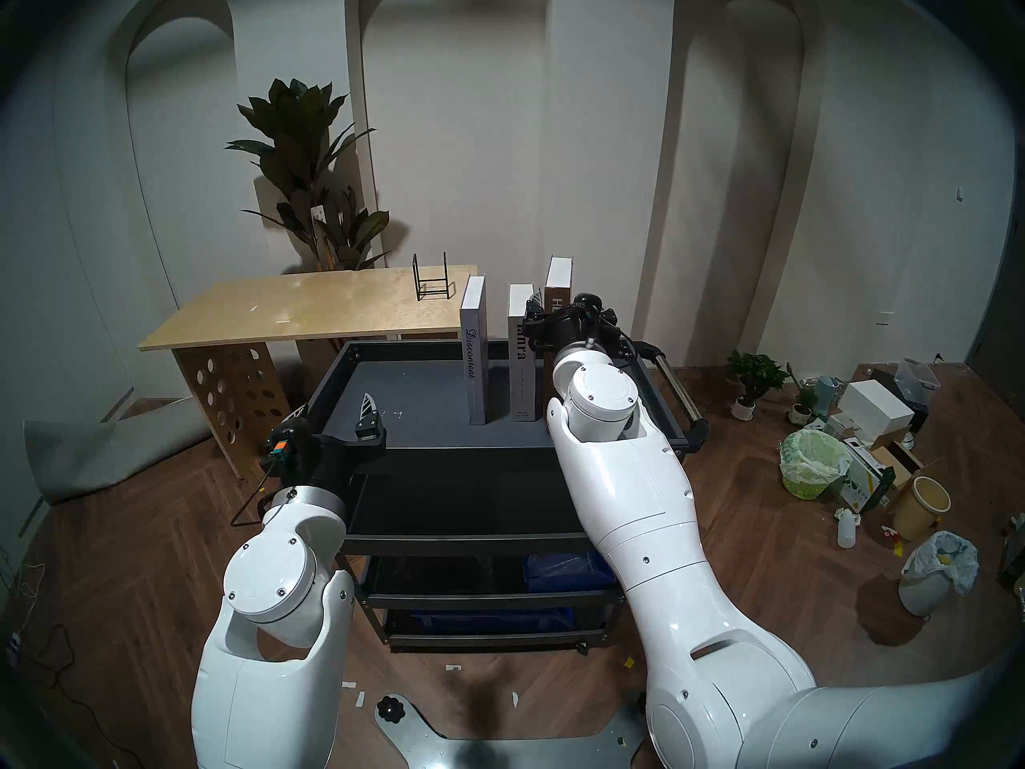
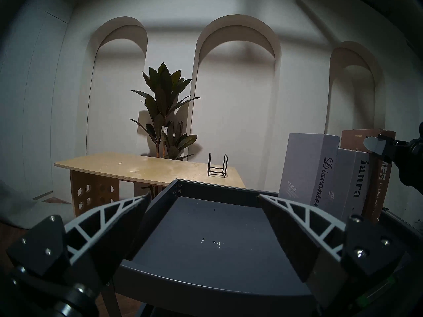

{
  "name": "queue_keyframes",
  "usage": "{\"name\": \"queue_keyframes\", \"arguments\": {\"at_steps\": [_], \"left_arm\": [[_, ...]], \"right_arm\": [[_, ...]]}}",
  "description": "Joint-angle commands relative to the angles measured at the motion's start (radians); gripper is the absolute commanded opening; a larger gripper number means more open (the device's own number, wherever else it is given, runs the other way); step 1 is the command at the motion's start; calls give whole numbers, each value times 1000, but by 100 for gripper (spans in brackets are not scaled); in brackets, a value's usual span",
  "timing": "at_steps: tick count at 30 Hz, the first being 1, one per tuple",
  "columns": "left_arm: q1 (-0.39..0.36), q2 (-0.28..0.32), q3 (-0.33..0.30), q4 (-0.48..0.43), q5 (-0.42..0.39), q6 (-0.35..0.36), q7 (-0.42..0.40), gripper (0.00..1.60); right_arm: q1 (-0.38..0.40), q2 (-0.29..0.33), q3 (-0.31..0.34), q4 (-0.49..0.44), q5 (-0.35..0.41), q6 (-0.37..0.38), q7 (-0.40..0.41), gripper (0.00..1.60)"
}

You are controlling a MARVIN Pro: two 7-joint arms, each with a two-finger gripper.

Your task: Sort the books onto the shelf by size, largest to the left

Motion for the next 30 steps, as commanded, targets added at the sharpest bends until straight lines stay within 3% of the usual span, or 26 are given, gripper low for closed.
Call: {"name": "queue_keyframes", "arguments": {"at_steps": [1, 5, 6, 7, 8, 16, 17, 18, 21, 22, 30], "left_arm": [[-22, 5, 4, -6, 2, -3, -5, 160], [-26, 6, 8, -2, 3, -2, -7, 160], [-27, 6, 9, -1, 3, -2, -7, 160], [-28, 6, 10, -1, 3, -1, -7, 160], [-29, 6, 12, 0, 3, -1, -7, 160], [-30, 6, 24, -3, 12, 1, -2, 160], [-30, 6, 25, -3, 13, 1, -1, 160], [-30, 6, 26, -3, 13, 0, 0, 160], [-28, 4, 28, -4, 17, 0, 4, 160], [-28, 3, 28, -5, 17, 0, 5, 160], [-25, 3, 34, -8, 18, -2, 16, 160]], "right_arm": [[42, -12, 9, 14, 2, -32, -12, 160], [46, -8, 14, 18, 2, -36, -15, 160], [46, -7, 14, 18, 2, -36, -15, 154], [46, -6, 16, 18, 2, -36, -16, 138], [46, -6, 17, 17, 2, -35, -16, 83], [42, -2, 21, 10, 3, -35, -9, 73], [42, -2, 21, 9, 3, -35, -8, 61], [42, -3, 22, 9, 2, -35, -8, 33], [39, -2, 23, 3, 1, -35, -5, 16], [38, -2, 24, 1, 1, -35, -4, 0], [29, 5, 20, -58, -38, -16, -36, 0]]}}
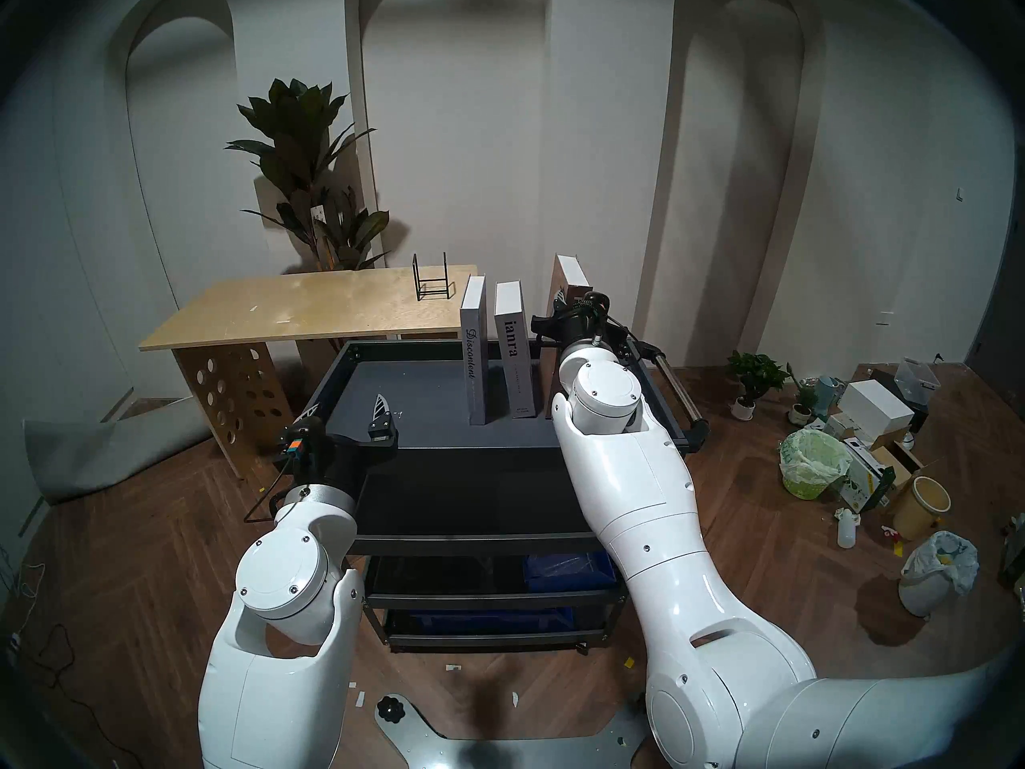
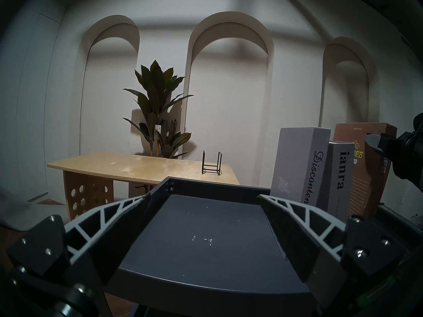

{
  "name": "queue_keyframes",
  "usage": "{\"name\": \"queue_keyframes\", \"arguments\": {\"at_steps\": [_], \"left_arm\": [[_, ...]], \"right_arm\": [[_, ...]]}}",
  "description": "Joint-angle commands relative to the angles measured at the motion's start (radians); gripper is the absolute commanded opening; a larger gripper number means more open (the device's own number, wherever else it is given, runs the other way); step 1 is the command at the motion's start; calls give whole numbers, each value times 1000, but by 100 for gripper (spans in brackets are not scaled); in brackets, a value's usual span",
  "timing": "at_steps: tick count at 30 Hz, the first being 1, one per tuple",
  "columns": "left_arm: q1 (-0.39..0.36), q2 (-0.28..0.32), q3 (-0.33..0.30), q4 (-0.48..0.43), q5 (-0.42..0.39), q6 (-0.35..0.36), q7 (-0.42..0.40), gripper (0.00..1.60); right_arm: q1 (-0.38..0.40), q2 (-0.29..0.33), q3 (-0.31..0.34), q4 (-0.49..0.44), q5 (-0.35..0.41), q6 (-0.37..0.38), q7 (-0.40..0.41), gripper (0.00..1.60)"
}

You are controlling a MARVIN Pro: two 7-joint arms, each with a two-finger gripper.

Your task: Sort the books onto the shelf by size, largest to the left

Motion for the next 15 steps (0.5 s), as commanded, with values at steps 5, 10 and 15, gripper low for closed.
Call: {"name": "queue_keyframes", "arguments": {"at_steps": [5, 10, 15], "left_arm": [[-8, -4, 8, -27, 2, -6, 12, 160], [-10, -4, 18, -26, 4, -6, 19, 160], [-14, -4, 30, -24, 5, -5, 24, 160]], "right_arm": [[6, 18, -23, -128, -81, 30, -66, 0], [9, 21, -24, -190, -97, 61, -88, 0], [33, 19, -22, -248, -104, 98, -107, 0]]}}
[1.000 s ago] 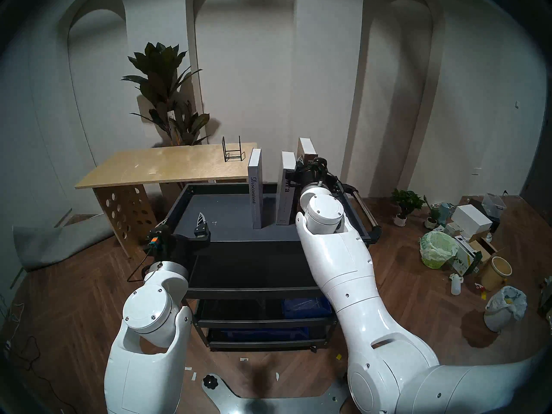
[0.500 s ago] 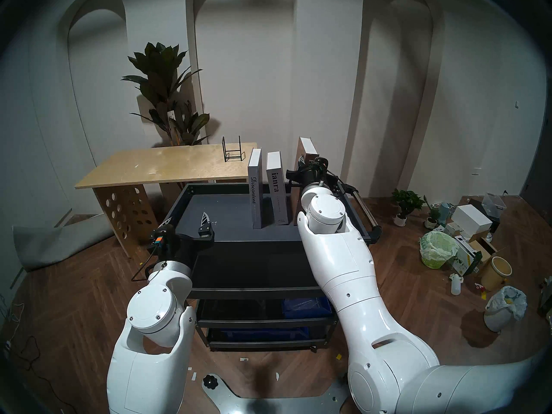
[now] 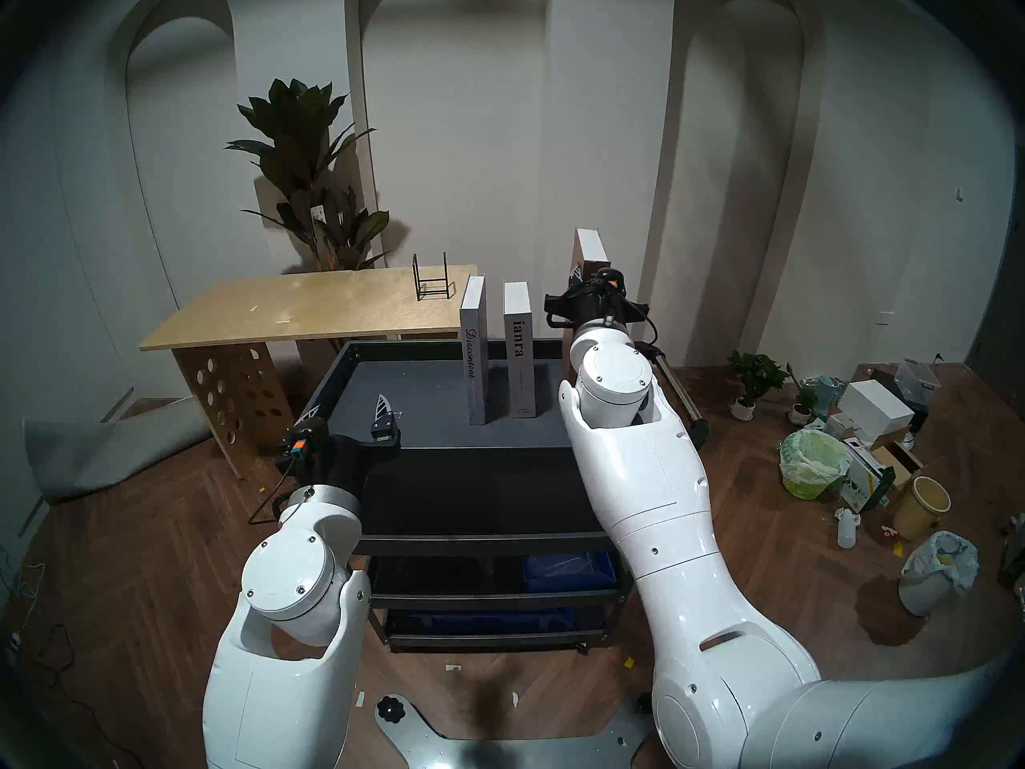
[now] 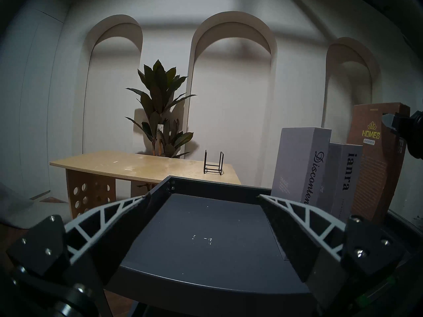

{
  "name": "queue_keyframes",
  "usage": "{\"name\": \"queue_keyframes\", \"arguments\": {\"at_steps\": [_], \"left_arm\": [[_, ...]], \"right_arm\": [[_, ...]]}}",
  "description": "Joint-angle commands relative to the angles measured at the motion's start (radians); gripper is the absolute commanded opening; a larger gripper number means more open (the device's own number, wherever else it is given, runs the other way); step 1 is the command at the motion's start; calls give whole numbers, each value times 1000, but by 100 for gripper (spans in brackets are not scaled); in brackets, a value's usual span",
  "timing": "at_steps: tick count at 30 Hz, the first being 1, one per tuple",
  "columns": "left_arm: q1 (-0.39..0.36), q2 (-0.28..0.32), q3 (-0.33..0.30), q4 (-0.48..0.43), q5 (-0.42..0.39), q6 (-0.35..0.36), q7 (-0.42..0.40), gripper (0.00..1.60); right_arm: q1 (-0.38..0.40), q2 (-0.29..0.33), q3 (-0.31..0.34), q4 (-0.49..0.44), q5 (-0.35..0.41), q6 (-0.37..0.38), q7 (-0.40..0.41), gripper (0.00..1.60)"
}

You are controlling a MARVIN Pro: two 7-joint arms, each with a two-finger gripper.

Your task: Sort the books onto the shelf by size, largest to the left

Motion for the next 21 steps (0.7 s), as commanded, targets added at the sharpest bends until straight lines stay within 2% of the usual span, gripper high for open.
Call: {"name": "queue_keyframes", "arguments": {"at_steps": [1, 2, 8, 21], "left_arm": [[-16, -1, 11, -21, 2, -4, -2, 160], [-17, -1, 15, -20, 3, -4, -1, 160], [-20, 0, 20, -17, 9, -4, 6, 160], [-6, -2, 26, -41, 17, -10, 22, 160]], "right_arm": [[45, -8, 0, -119, -22, 37, -29, 0], [57, -12, -2, -152, -22, 63, -32, 0], [124, -45, -13, -199, -18, 120, -48, 0], [226, -122, -83, -348, -7, 304, -52, 0]]}}
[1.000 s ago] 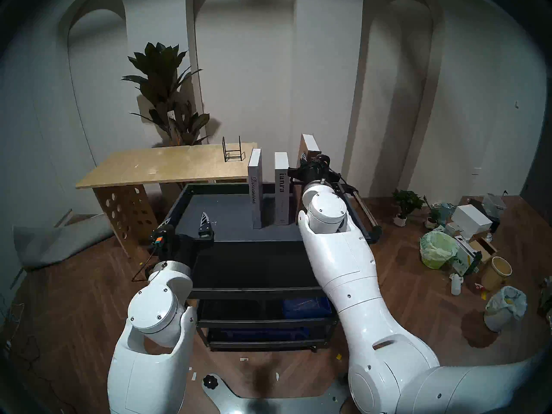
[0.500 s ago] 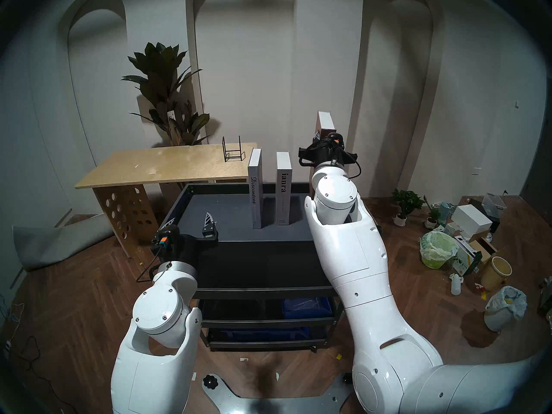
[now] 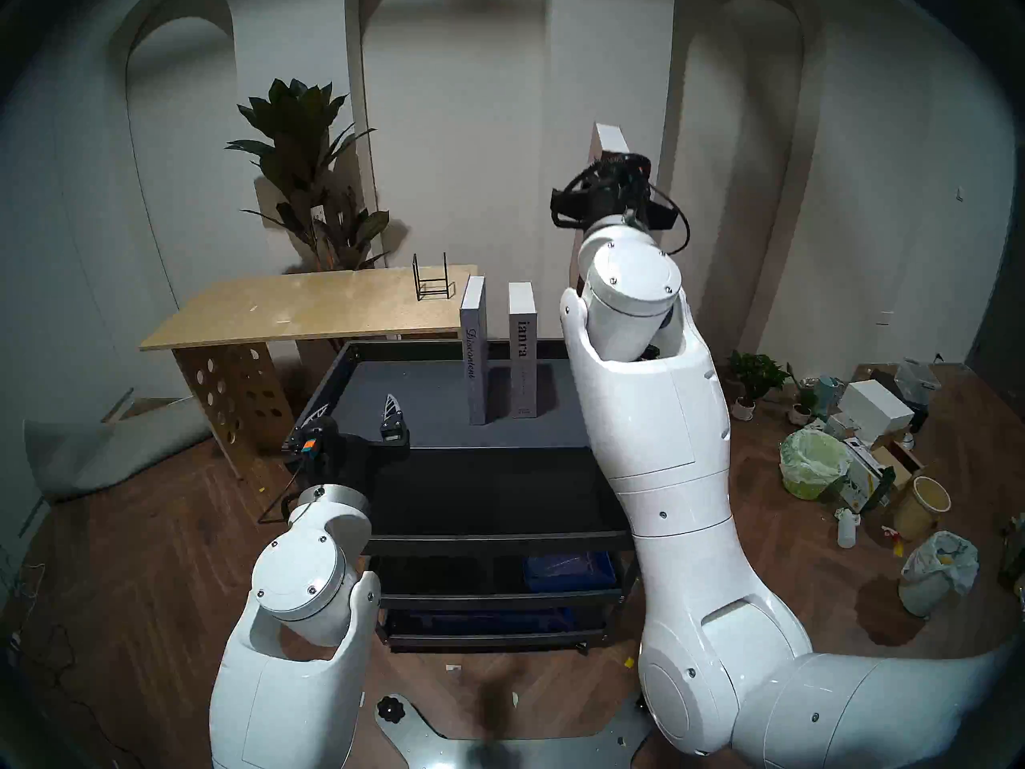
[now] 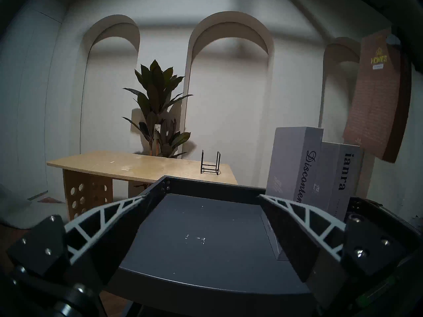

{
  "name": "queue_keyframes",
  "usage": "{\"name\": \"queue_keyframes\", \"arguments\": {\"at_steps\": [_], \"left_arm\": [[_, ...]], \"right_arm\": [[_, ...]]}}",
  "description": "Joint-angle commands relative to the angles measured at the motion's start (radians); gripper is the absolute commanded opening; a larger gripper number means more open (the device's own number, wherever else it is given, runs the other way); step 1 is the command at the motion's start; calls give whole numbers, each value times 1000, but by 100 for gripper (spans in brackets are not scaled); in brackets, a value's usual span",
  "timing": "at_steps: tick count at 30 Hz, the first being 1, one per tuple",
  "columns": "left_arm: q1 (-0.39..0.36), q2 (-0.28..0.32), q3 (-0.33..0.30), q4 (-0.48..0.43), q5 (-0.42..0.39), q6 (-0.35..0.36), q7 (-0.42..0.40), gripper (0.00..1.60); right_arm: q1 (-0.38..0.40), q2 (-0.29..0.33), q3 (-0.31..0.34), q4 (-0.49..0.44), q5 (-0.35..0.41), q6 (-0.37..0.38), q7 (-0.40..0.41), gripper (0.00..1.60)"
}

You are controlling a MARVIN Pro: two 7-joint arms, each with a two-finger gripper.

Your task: Sort the books onto the shelf by size, largest to the left

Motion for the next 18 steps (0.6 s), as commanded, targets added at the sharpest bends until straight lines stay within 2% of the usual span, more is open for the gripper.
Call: {"name": "queue_keyframes", "arguments": {"at_steps": [1, 9, 13, 18], "left_arm": [[2, -2, -4, -43, 4, -10, 7, 160], [27, -3, -23, -69, 12, -14, 36, 160], [41, -2, -43, -78, 14, -18, 50, 160], [62, -3, -69, -91, 9, -25, 63, 160]], "right_arm": [[107, -73, -42, -96, 9, 88, 0, 0], [179, -158, -69, -101, 31, 211, -36, 0], [221, -204, -78, -54, 53, 267, -61, 0], [266, -236, -97, 9, 86, 297, -89, 0]]}}
